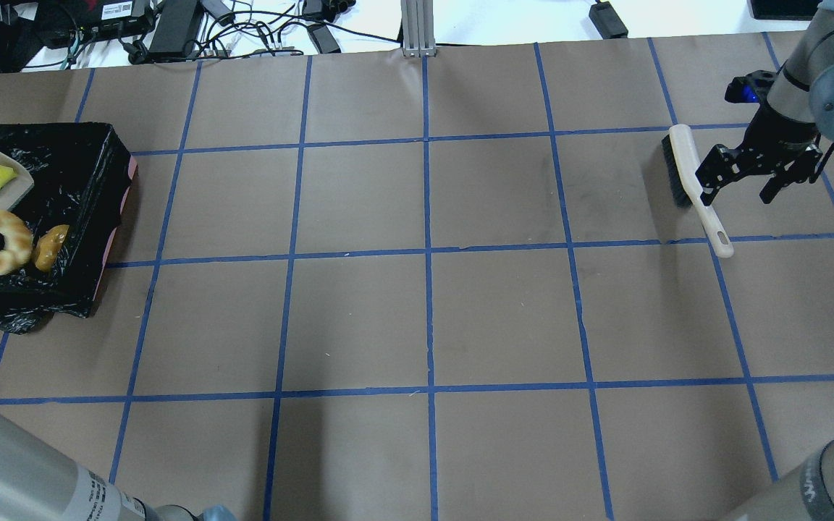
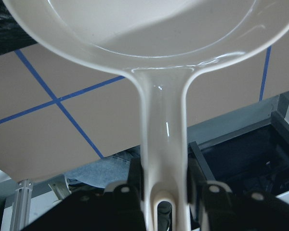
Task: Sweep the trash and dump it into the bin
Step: 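Tilt the dustpan with the left gripper to dump trash into the bin, then open the right gripper releasing the brush and raise it while the left keeps tilting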
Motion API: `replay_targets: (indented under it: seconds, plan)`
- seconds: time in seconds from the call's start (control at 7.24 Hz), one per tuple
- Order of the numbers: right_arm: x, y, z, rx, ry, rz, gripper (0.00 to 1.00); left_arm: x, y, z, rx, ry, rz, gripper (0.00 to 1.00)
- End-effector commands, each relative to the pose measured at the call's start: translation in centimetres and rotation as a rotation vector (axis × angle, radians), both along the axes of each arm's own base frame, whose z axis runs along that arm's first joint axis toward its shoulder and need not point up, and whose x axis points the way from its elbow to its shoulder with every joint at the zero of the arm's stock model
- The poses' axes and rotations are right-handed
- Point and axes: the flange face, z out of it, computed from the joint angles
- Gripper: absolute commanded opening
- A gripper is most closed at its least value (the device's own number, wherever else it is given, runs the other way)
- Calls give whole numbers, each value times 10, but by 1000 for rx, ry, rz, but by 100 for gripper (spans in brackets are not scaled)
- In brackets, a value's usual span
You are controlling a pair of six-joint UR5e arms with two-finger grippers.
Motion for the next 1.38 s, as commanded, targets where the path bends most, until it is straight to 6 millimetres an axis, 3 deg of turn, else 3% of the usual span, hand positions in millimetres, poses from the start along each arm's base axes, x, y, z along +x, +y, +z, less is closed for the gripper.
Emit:
replay_targets:
  seconds: [0.0, 0.28, 0.41, 0.69, 0.83, 1.24]
  plan:
    - [5, 5, 55, -94, 29, 0, 100, -23, -13, 4, -9, -86, -14, 0]
    - [22, 22, 97, -153, 48, -20, 100, -34, -7, 4, -7, -91, -20, 0]
    - [54, 26, 117, -191, 55, 30, 100, -38, -6, 6, -7, -140, -11, 0]
    - [139, 37, 141, -238, 52, 131, 100, -56, -9, 22, -11, -204, -41, 0]
    - [158, 42, 147, -249, 51, 148, 100, -71, -14, 26, -9, -252, -60, 0]
    - [180, 58, 169, -287, -54, 123, 100, -98, -15, 18, 6, -329, -118, 0]
